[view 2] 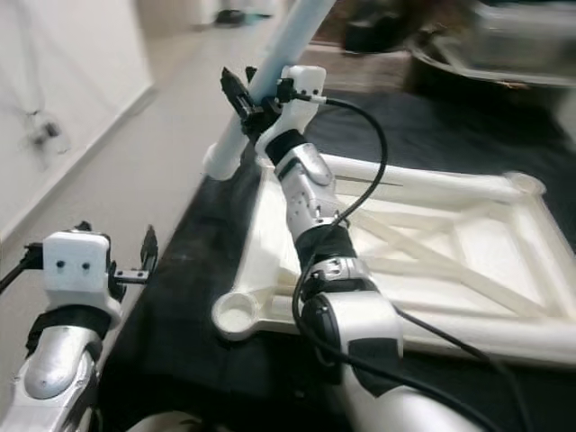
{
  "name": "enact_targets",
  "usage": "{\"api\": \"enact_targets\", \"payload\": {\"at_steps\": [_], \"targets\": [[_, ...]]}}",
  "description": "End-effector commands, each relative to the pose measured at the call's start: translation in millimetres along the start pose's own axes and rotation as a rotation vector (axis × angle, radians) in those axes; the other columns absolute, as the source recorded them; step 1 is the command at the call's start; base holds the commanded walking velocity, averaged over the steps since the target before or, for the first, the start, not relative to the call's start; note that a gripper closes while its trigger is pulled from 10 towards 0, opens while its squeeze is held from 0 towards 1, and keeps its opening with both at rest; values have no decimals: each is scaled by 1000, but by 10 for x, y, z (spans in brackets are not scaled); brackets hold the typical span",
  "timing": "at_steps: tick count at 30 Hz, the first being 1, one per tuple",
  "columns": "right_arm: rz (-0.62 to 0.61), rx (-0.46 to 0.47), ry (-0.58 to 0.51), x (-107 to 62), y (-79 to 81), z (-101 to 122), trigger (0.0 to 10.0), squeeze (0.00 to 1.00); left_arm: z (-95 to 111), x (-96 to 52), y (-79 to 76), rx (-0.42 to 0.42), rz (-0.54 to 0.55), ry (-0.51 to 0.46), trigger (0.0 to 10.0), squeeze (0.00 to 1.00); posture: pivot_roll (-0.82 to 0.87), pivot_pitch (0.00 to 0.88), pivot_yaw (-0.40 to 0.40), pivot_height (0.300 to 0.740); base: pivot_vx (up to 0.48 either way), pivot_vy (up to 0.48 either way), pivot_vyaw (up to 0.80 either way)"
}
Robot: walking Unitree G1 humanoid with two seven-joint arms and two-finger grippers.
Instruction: Building children table
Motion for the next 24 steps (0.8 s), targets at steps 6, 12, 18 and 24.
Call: {"api": "enact_targets", "payload": {"at_steps": [6, 12, 18, 24], "targets": [[29, -16, 15, 26, 48, -11, 10000, 0, -66, -71, -23, -6, -6, 31, 10000, 0, 154, 137, -29, 740, 0, 0, -394], [32, -25, 40, 23, 49, -52, 10000, 0, -129, -130, -37, -7, -7, 68, 10000, 0, 152, 135, -35, 740, -80, 0, 0], [31, -26, 45, 21, 54, -65, 10000, 0, -149, -145, -35, -18, 1, 81, 10000, 0, 150, 135, -36, 740, -403, 0, 0], [36, -27, 48, 14, 64, -79, 10000, 0, -154, -148, -33, -13, 10, 81, 10000, 0, 148, 136, -35, 740, -116, 0, 0]]}}
Point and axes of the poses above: a point about 5 cm out from each wrist's last joint towards the gripper, its own x axis pointing out of the wrist towards the gripper, its own z axis along the axis of the wrist's last joint, y = z × x, the point moved 1 cm from there along x, pointing out of the wrist towards the gripper, and after that the axes turned 1 degree about x, right-handed, at the moved point
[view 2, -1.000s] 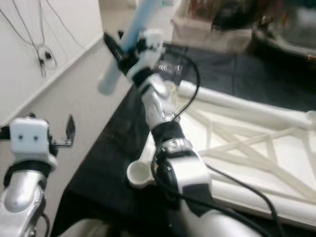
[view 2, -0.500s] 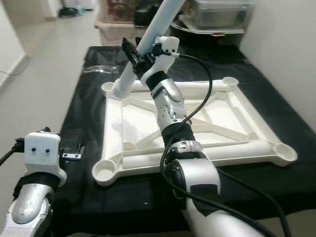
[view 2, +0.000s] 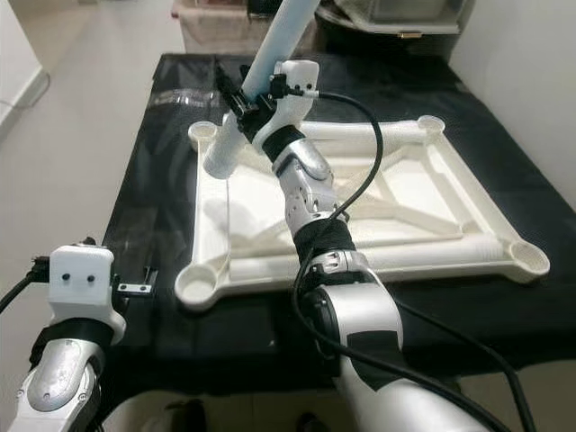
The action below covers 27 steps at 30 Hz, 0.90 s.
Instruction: Building children table
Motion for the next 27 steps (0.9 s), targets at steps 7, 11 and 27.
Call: {"api": "enact_targets", "payload": {"at_steps": [7, 11, 27], "targets": [[11, -10, 2, 17, 8, 20, 10000, 0, 0, -30, 29, 3, 27, -3, 10000, 0, 146, 136, -35, 740, 0, 0, 0], [9, -18, -4, 33, 3, 52, 10000, 0, 4, -21, 34, 7, 28, -7, 10000, 0, 142, 143, -40, 740, 0, 0, 0], [-24, -20, 8, -3, -6, -15, 10000, 0, 72, 49, 98, 15, 52, -51, 10000, 0, 140, 149, -40, 740, 0, 0, -343]]}}
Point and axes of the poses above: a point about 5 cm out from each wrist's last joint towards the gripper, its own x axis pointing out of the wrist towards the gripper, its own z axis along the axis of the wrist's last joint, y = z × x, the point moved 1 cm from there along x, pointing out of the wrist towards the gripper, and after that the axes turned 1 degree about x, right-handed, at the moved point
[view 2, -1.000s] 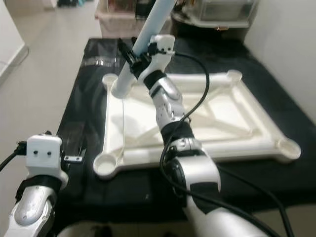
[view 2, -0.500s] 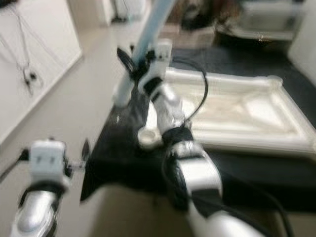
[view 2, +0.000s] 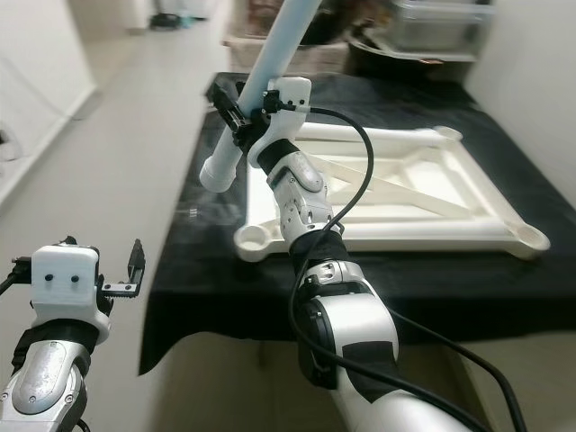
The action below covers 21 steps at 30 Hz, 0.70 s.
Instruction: Building children table
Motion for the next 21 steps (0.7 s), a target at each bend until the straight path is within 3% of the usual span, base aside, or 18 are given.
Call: {"api": "enact_targets", "payload": {"at_steps": [1, 8, 21], "targets": [[-1, -14, -5, -10, 3, 1, 10000, 0, -18, -5, -2, 0, 2, 3, 10000, 0, 140, 149, -40, 740, 0, 0, 0], [11, -3, -6, -36, 52, -61, 10000, 0, -12, 8, 20, 21, 12, -6, 10000, 0, 141, 146, -41, 740, 129, 0, 0], [15, -3, -8, -41, 74, -76, 10000, 0, -11, 15, 36, 41, 8, -9, 10000, 0, 144, 148, -38, 740, 409, 0, 0]]}}
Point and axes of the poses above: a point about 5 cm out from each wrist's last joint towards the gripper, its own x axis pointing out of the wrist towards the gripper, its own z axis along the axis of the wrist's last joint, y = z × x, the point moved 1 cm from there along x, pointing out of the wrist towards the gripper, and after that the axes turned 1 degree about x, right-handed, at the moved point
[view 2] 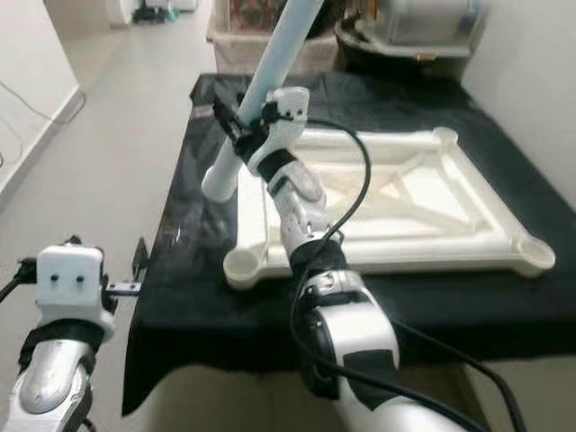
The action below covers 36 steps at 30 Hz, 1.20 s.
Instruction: Building children table
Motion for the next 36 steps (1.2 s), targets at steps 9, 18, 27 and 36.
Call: {"api": "enact_targets", "payload": {"at_steps": [9, 18, 27, 36], "targets": [[12, -1, -29, 14, 16, 63, 10000, 0, -50, -6, 39, 0, 31, 32, 10000, 0, 147, 151, -36, 740, 42, 0, 0], [13, -8, -42, 18, -50, 147, 10000, 0, -61, -17, 39, 11, 25, 35, 10000, 0, 147, 152, -33, 740, 0, 0, 0], [9, 0, -32, -25, -82, 124, 10000, 0, -77, -18, 15, 6, 15, 43, 10000, 0, 145, 150, -29, 740, 0, 0, -356], [31, -8, -32, -40, -80, 121, 10000, 0, -166, -66, -9, 2, -3, 80, 10000, 0, 141, 146, -27, 740, 0, 0, -711]]}}
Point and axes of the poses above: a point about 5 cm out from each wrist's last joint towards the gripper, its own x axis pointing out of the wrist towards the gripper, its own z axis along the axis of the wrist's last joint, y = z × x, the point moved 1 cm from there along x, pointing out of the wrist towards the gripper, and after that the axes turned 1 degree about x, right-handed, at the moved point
